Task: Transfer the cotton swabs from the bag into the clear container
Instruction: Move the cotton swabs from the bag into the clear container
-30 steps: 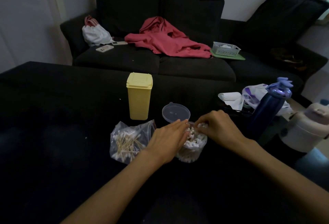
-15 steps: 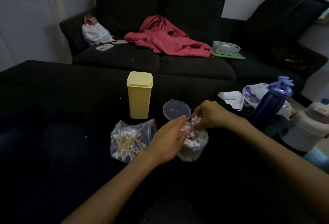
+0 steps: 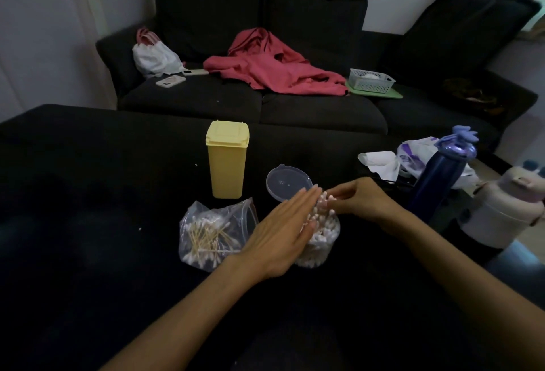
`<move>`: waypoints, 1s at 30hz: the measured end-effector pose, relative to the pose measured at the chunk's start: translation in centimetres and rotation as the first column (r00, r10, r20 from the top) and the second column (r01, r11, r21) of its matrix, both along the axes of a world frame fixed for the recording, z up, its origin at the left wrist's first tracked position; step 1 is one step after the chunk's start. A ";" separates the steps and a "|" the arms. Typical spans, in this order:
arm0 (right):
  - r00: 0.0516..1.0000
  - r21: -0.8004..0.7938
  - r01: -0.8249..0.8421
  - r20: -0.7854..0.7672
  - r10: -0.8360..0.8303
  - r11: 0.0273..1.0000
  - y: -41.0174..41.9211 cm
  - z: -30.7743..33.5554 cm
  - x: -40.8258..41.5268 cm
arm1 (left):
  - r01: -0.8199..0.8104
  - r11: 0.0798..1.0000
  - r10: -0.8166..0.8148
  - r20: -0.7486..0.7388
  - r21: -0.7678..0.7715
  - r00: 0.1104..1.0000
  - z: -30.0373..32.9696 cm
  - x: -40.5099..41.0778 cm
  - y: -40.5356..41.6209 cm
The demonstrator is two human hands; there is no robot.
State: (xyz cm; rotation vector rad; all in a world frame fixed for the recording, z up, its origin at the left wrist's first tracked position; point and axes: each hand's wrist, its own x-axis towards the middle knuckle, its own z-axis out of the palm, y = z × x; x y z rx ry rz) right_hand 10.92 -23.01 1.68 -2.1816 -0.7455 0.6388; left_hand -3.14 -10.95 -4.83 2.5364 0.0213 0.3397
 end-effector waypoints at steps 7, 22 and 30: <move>0.983 0.055 0.025 0.180 -0.035 0.998 0.2 -1.6 -1.5 | 0.014 0.980 -0.003 -0.055 0.196 0.998 -0.2 1.4 0.7; 0.890 0.348 0.371 -0.399 -0.222 0.861 -0.7 -3.6 -1.3 | -0.020 1.000 0.020 -0.116 0.006 0.993 -0.5 1.1 0.9; 0.881 0.384 0.426 -0.382 -0.279 0.819 0.5 -6.0 -1.4 | 0.004 0.945 0.026 -0.087 0.328 0.996 -0.5 1.4 1.7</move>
